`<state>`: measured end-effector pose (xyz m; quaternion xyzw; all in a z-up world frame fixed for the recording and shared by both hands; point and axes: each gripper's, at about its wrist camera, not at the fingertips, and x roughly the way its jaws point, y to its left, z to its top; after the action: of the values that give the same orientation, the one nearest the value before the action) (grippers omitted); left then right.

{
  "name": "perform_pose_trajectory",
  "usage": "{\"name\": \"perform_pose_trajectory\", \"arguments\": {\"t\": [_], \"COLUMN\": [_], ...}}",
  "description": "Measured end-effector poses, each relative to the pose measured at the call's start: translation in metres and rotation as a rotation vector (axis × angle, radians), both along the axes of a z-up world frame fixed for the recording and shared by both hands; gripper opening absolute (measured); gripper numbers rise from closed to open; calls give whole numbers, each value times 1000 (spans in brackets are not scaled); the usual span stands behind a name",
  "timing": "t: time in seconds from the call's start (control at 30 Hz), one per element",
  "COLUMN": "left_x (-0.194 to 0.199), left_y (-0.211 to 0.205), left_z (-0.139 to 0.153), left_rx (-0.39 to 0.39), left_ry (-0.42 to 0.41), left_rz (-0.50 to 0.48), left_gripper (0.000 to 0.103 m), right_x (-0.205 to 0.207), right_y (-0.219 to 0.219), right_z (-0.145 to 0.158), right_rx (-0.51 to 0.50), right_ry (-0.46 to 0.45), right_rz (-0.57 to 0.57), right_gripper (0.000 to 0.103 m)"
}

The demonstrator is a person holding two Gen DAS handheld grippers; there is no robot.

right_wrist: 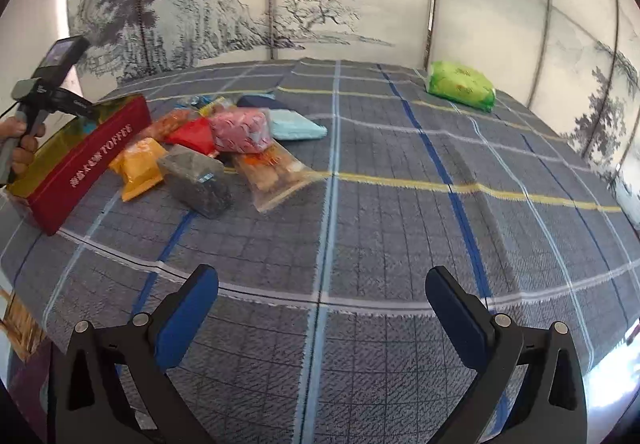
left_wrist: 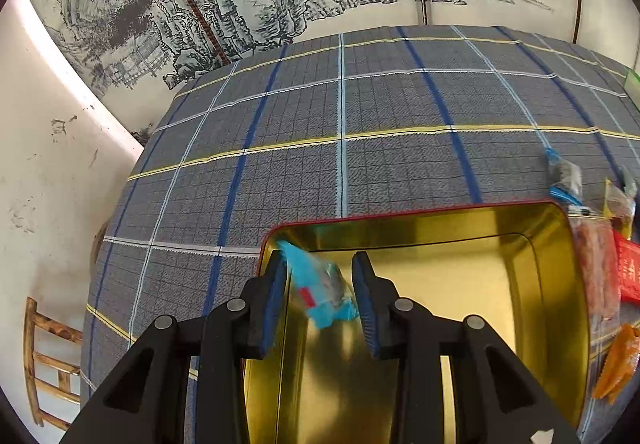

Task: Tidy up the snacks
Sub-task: 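Carry the candy over the TOFFEE tin and open the left gripper, then grasp the orange pastry bag with the right gripper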

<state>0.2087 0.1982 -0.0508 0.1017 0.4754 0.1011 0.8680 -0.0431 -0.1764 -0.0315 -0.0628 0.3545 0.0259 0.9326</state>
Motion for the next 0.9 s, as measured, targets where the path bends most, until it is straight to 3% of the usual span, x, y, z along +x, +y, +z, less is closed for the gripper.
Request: {"name": "perform_pose_trajectory", "arguments": {"t": [0.17, 0.27, 0.37, 0.43, 0.53, 0.73, 0.9], "left_x": [4, 2, -13, -30, -58, -135, -182], "left_y": [4, 6, 3, -5, -13, -18, -19], "left_z": [-3, 1, 12, 24, 43, 69, 77], "left_rx": [-17, -64, -94, -84, -95, -148, -95], "left_ry": [2, 5, -38, -85, -157, -278, -323], "left_rz": [8, 4, -7, -32, -53, -63, -64], "left_gripper": [36, 47, 55, 66, 71, 81, 83], "right_x": [4, 6, 17, 30, 53, 118, 136], "right_y": [26, 41, 57, 72, 95, 139, 159], "right_z": [23, 31, 40, 49, 56, 34, 11], "right_rx": [29, 34, 58, 70, 47, 1, -85], "right_ry": [-19, -30, -23, -8, 2, 187, 283], "right_rz": [206, 310, 435, 526, 622, 751, 815], "right_gripper": [103, 103, 102, 102, 101, 92, 85]}}
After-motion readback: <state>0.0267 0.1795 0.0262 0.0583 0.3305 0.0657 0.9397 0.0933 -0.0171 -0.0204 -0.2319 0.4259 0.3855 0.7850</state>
